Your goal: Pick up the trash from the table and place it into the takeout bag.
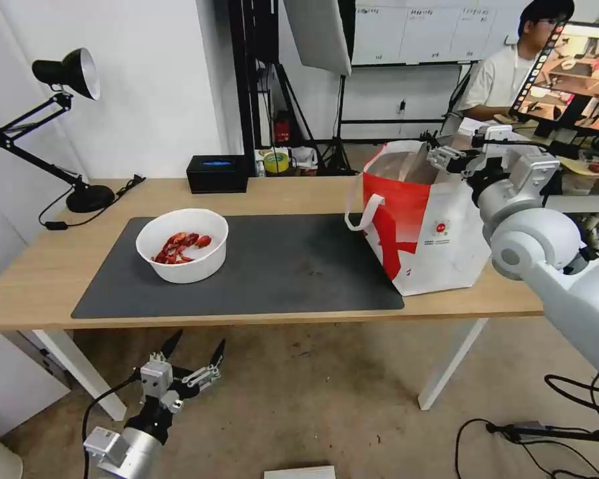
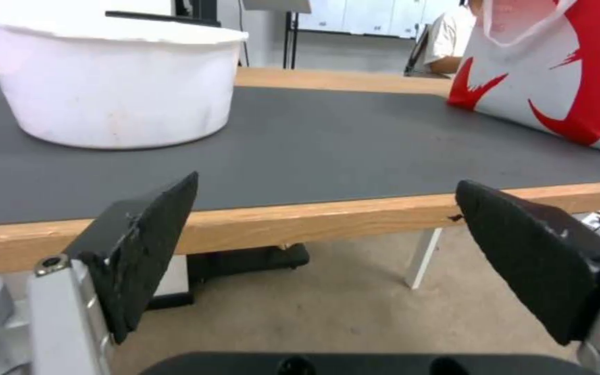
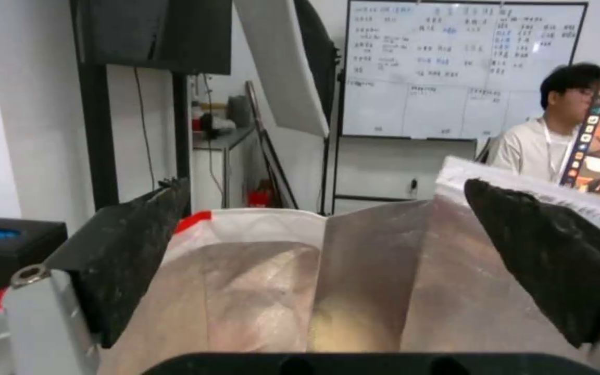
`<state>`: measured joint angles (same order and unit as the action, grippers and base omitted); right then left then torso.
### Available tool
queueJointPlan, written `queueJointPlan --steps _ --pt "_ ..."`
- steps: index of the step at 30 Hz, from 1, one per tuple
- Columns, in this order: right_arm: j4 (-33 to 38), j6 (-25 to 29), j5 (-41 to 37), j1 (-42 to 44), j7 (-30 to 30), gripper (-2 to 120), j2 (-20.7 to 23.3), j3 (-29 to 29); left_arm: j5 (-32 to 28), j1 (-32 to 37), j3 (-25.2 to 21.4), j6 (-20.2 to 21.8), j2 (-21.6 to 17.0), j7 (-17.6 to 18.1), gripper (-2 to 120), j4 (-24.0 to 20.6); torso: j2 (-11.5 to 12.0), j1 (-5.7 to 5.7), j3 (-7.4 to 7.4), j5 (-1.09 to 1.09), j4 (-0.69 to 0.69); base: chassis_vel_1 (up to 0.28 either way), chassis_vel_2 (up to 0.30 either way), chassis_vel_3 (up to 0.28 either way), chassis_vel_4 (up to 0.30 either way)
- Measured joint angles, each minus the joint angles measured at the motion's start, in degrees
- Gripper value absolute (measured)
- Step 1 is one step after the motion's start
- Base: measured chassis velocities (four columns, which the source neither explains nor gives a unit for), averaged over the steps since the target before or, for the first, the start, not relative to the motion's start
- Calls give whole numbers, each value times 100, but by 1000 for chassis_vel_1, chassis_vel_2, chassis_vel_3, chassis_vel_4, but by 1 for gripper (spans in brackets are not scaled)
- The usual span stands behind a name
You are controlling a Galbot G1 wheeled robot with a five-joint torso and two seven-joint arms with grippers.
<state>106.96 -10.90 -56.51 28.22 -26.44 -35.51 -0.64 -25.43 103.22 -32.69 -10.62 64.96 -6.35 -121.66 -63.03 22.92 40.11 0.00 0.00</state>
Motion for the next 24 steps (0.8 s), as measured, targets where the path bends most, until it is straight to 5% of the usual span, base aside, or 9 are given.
queueJointPlan --steps 10,17,19,24 --pt "271 41 -47 238 150 100 41 -86 1 6 -12 8 39 1 100 0 0 0 0 0 1 0 0 0 0" --pt "1378 205 112 1499 293 100 137 -475 2 80 -181 -73 126 -19 100 37 0 0 -1 0 -3 0 0 0 0" --pt "1603 365 520 1847 337 100 -144 -331 32 347 -473 -210 376 -99 100 -52 0 0 0 3 9 0 0 0 0" --pt "1919 495 1119 2743 397 100 -367 -667 35 374 -525 -223 419 -123 100 -73 0 0 0 -3 0 0 0 0 0"
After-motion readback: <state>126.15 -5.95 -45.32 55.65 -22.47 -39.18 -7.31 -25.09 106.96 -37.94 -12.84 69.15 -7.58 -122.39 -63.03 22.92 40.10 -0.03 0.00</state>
